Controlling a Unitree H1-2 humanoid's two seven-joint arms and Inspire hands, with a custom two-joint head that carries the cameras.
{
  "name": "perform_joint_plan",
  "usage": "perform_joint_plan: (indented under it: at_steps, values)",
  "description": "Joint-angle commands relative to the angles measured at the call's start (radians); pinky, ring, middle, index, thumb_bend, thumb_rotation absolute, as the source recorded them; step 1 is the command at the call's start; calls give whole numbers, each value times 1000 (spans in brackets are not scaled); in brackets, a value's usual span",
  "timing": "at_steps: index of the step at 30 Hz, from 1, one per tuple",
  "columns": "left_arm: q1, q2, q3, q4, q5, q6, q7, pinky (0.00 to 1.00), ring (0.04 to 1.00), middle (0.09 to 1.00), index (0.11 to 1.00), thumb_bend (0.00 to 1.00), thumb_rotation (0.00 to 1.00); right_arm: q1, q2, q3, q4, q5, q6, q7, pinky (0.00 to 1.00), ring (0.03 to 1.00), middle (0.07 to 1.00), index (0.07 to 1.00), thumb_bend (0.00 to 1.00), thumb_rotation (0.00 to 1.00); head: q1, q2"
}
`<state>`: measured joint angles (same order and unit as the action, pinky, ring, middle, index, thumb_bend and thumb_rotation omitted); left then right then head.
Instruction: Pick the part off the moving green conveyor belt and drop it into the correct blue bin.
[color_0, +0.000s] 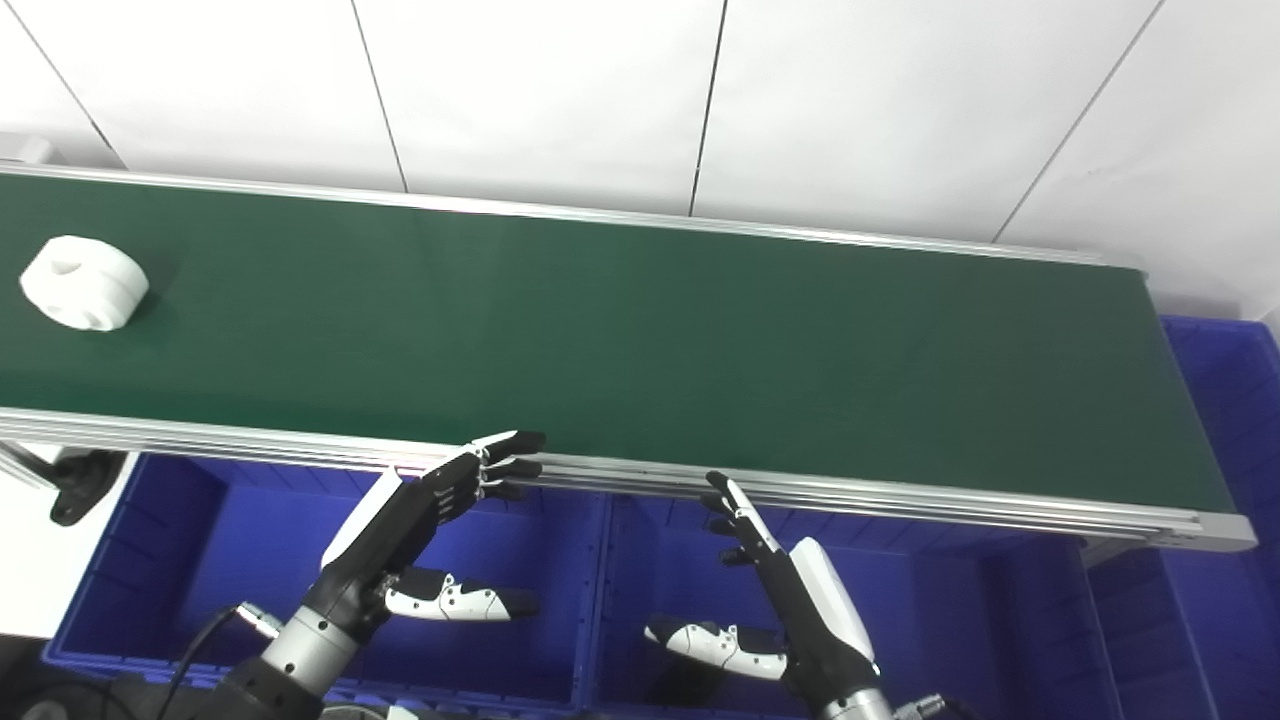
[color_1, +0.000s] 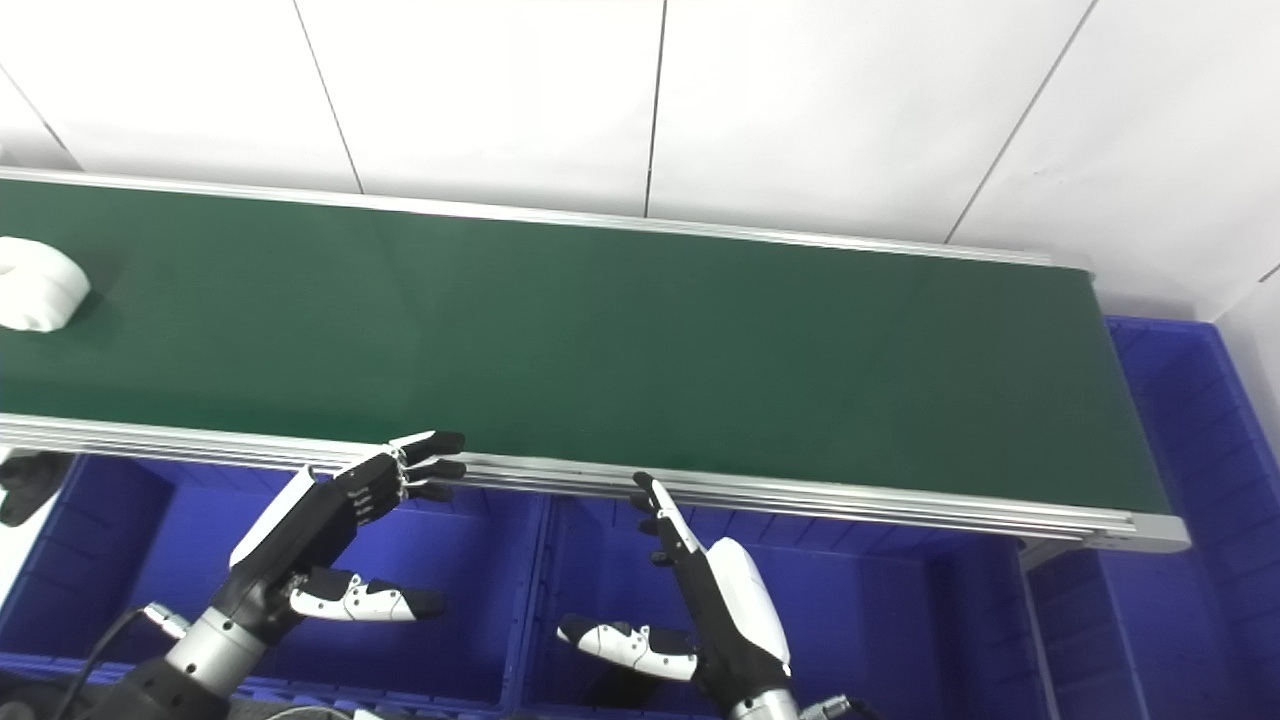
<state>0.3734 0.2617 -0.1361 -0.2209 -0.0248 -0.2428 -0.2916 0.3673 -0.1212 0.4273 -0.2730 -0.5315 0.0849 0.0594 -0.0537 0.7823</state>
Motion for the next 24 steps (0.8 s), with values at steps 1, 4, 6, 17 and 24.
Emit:
perform_joint_plan:
  at_steps: [1, 4, 6, 17, 24]
  values:
    - [0, 10, 2, -26, -11, -18, -4, 742, 814, 872, 837, 772, 213, -4, 2, 2, -24, 1, -51, -10, 763, 869, 913, 984, 834, 532, 0, 1]
    - [1, 9, 2, -26, -10, -16, -3, 747, 816, 874, 836, 774, 218, -3, 2, 3, -26, 1, -50, -8, 764, 870, 913, 985, 834, 533, 0, 1]
    - [1, 10, 2, -28, -4, -16, -2, 744, 816, 874, 836, 775, 222, -3, 2, 3, -27, 3, -51, -8, 761, 869, 913, 985, 834, 535, -1, 0]
    - [-1, 8, 1, -22, -10, -19, -3, 752, 817, 873, 832, 773, 209, -4, 1, 2, -25, 6, -58, -10, 761, 870, 917, 984, 832, 526, 0, -2]
    - [-2, 10, -1, -19, -2, -24, -4, 738, 816, 877, 836, 777, 222, -4, -3, 0, -17, 13, -80, -20, 763, 874, 925, 986, 835, 530, 13, -11]
